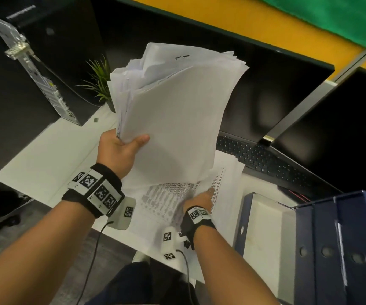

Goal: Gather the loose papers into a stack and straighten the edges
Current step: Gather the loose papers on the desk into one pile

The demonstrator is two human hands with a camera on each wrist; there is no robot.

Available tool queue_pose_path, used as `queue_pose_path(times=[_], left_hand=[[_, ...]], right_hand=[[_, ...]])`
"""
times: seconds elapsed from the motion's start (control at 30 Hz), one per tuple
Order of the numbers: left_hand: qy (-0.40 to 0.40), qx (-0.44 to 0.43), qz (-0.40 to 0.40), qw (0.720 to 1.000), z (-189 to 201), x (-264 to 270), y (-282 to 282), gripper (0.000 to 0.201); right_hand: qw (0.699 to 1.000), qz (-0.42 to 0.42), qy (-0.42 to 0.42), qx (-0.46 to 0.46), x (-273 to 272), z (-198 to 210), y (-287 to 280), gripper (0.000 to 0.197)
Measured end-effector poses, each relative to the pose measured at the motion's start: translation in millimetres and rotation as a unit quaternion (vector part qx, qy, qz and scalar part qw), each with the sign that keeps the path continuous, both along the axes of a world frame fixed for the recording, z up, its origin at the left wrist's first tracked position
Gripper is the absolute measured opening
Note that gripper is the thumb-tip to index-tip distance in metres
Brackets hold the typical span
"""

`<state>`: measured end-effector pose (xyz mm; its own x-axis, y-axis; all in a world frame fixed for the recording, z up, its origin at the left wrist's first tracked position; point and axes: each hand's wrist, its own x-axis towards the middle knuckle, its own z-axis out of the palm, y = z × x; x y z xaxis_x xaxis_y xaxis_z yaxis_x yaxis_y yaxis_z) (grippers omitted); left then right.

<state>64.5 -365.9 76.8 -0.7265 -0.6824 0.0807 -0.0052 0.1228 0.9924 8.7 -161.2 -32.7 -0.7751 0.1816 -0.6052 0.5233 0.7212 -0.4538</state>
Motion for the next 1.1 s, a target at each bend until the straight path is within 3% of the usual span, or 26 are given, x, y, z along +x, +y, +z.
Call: queue_pose_path(times=[0.17, 0.23, 0.37, 0.53, 0.67, 0.77, 0.97, 1.1], left_hand=[[-0.01, 0.003, -0.001, 1.0, 3.0, 5.3, -9.5, 0.029], [-0.012, -0.003, -0.006, 1.0, 4.4, 7.9, -9.8, 0.021], [-0.01, -0.007, 0.002, 1.0, 6.6, 7.9, -10.4, 0.026], [-0.012, -0.01, -0.004, 1.0, 12.8, 7.6, -15.5, 0.02], [-0.02, 0.027, -0.008, 0.999, 15.1, 12.1, -13.0, 0.018], [-0.058, 0.077, -0.013, 0.995, 2.6, 16.9, -9.0, 0.023], [-0.217, 0.202, -0.011, 0.955, -63.9, 31.3, -8.5, 0.048], [-0.336, 0.198, -0.028, 0.92, -103.6, 37.8, -6.5, 0.088]], right_hand=[[0.994, 0.013, 0.044, 0.103, -18.8, -1.7, 54.0, 0.07], [0.989, 0.029, 0.027, 0.145, -22.8, 2.0, 62.0, 0.083], [0.989, 0.054, -0.001, 0.141, -25.8, 2.3, 53.3, 0.111], [0.997, 0.001, -0.003, 0.081, -30.5, -4.7, 52.1, 0.123], [0.998, -0.053, 0.036, 0.02, -28.9, -0.8, 56.7, 0.072], [0.996, -0.011, 0.087, 0.018, -28.4, 11.5, 67.2, 0.035], [0.978, 0.051, 0.201, 0.013, -28.7, 71.3, 91.8, 0.024], [0.939, 0.089, 0.323, 0.074, -33.7, 134.4, 110.6, 0.004]])
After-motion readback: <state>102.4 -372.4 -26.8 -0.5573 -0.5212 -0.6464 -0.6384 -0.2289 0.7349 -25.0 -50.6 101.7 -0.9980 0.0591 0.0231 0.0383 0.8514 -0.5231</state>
